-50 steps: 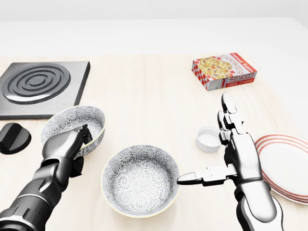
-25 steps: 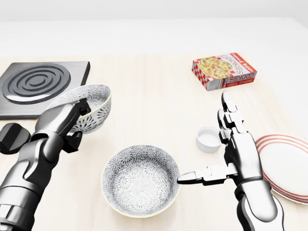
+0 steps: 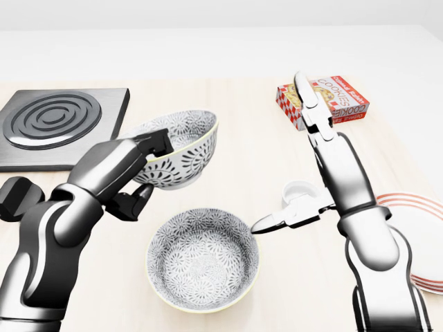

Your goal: Pick the akita bowl from table center and place it on the plate.

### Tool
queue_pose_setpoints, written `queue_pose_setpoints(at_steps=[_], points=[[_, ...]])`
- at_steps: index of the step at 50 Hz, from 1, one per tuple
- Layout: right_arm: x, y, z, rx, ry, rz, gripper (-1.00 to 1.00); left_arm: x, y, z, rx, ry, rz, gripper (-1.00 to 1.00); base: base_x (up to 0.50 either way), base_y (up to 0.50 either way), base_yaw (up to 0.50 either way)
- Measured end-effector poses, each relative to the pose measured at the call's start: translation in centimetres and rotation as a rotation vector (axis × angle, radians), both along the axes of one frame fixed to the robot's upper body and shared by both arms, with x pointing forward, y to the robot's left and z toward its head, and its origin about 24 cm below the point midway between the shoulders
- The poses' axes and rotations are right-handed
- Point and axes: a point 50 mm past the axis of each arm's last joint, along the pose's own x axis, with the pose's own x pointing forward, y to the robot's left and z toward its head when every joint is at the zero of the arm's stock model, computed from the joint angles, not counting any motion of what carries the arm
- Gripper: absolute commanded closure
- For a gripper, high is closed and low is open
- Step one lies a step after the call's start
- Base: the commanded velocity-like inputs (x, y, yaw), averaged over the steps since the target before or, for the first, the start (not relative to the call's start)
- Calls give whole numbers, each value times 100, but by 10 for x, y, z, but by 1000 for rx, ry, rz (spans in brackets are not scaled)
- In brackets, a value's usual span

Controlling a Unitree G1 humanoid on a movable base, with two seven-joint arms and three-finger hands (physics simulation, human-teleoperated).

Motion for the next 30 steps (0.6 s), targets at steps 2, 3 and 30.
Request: queue_pose_setpoints(at_steps=[2, 3, 30], points=[[3, 2, 5, -32, -11, 10, -100, -5, -5, 4, 3, -9, -25, 100, 0, 0, 0], [5, 3, 7, -48, -14, 15, -100, -8, -7, 6, 5, -13, -37, 100, 0, 0, 0], [43, 29, 8, -381, 93, 92, -100, -36, -30, 29, 8, -44, -184, 100, 0, 0, 0]])
